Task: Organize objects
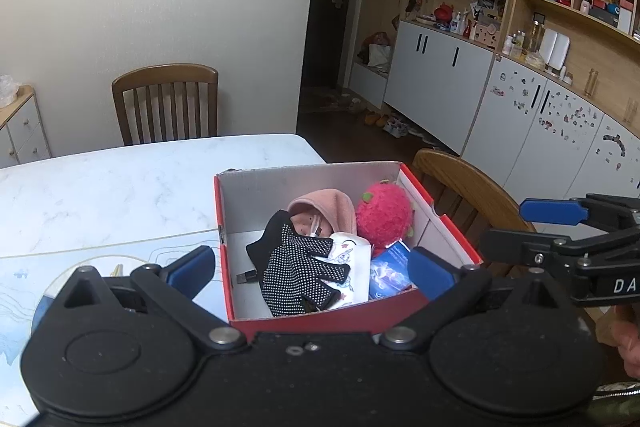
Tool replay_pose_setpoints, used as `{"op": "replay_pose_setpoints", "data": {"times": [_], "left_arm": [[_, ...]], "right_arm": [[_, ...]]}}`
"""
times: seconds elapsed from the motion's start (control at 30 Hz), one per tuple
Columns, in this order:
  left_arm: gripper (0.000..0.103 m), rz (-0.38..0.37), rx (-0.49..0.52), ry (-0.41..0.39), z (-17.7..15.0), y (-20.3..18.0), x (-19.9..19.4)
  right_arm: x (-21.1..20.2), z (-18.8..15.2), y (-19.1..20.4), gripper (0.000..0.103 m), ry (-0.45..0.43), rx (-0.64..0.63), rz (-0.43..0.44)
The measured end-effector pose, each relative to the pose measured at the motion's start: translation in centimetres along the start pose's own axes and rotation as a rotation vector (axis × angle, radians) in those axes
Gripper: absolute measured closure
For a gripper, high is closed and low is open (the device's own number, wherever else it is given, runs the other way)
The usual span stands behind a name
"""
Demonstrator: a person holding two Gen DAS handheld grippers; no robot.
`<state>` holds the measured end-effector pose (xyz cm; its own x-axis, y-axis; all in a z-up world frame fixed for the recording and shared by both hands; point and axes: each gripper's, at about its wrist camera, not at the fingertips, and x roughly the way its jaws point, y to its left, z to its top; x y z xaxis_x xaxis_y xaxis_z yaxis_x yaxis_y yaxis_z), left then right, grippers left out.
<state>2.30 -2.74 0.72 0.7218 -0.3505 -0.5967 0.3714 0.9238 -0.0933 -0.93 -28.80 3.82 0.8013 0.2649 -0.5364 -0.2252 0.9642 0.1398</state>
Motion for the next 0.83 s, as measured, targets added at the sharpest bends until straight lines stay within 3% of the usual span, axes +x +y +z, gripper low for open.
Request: {"op": "replay_pose_setpoints", "data": {"times": [0.83], "left_arm": [[0.001, -0.016, -0.01, 0.016, -0.2, 0.5, 1.0]], "right_arm": [[0.7, -0.3, 0.1, 0.018, 0.037, 0.022, -0.023]]}}
